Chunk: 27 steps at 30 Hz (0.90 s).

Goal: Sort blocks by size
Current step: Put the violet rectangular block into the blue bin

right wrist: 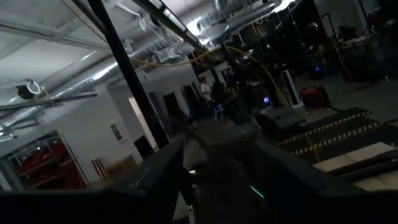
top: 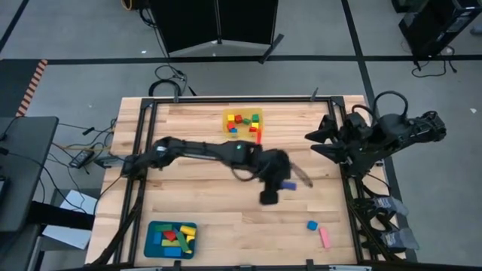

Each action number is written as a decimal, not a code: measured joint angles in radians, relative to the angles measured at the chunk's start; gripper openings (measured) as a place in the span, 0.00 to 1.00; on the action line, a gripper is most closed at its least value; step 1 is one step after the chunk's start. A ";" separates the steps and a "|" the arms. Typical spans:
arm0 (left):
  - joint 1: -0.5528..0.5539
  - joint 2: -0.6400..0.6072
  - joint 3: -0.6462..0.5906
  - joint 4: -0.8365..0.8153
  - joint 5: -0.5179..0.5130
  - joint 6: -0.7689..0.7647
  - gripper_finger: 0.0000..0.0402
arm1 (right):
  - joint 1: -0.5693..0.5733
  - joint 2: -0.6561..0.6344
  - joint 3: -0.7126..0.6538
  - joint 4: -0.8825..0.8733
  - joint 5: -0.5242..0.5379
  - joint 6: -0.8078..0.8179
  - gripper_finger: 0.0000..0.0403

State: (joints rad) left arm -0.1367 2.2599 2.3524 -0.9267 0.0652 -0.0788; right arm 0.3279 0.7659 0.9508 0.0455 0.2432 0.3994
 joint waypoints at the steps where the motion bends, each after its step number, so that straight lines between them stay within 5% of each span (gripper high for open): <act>1: -0.019 -0.026 0.000 -0.045 -0.011 0.000 0.27 | 0.000 0.002 0.000 -0.003 0.000 0.000 0.51; 5: -0.101 -0.114 -0.062 -0.146 -0.033 -0.023 0.27 | 0.000 0.015 0.000 -0.013 0.000 -0.008 0.51; 10: -0.189 -0.259 -0.333 -0.143 -0.102 -0.164 0.27 | 0.000 0.033 0.000 -0.017 -0.001 -0.010 0.51; 18: -0.414 -0.651 -0.879 0.018 -0.131 -0.636 0.27 | 0.000 0.053 0.000 -0.086 -0.018 0.021 0.51; 27: -0.749 -0.786 -1.118 0.042 -0.026 -1.113 0.27 | 0.000 0.115 0.000 -0.205 -0.052 0.094 0.51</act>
State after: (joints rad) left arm -0.8858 1.4735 1.2347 -0.8845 0.0395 -1.1919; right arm 0.3283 0.8814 0.9504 -0.1600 0.1916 0.4938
